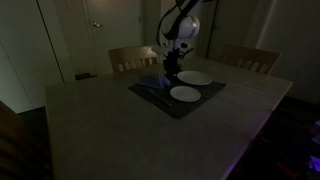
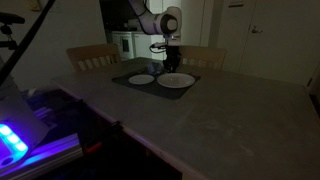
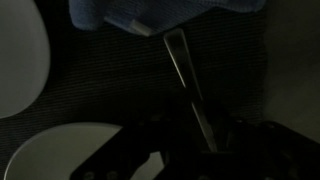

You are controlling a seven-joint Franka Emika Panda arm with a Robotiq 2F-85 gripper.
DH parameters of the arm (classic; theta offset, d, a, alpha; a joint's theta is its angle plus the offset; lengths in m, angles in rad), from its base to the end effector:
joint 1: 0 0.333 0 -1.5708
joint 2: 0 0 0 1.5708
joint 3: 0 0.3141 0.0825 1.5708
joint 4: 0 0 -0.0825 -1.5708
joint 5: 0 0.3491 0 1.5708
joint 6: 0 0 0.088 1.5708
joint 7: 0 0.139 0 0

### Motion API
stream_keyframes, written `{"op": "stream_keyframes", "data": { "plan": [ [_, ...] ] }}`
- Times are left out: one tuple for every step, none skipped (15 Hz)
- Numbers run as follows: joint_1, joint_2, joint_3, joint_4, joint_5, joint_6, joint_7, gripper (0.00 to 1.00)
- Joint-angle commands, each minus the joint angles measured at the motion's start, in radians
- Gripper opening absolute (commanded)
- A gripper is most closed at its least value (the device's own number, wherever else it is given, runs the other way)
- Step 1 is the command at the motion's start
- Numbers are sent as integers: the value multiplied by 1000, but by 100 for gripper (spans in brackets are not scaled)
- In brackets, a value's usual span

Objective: Put the fork on the right white plate

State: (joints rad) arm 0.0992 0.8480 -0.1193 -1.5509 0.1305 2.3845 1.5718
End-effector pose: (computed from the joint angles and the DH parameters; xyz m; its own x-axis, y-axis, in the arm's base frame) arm 0.6740 0.0004 0.1402 -0.0766 -0.9971 0.0005 -0.9970 0.0766 0.0066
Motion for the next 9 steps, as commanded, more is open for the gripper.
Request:
{"op": "stream_keyframes", "data": {
  "plan": [
    [1,-24,3,-30,-1,-9,-4,18],
    [1,-24,3,-30,-1,-9,-4,15],
    [2,-25,3,-30,-2,-10,-4,11],
    [3,-27,2,-31,-3,-9,-4,4],
    [3,-27,1,-31,-4,-10,-4,7],
    [5,-31,-1,-34,-6,-10,-2,4],
    [7,-32,-2,-35,-7,-10,0,3],
    [9,-35,-4,-36,-9,-8,1,3],
    [12,-38,-6,-37,-12,-6,3,3]
  ]
}}
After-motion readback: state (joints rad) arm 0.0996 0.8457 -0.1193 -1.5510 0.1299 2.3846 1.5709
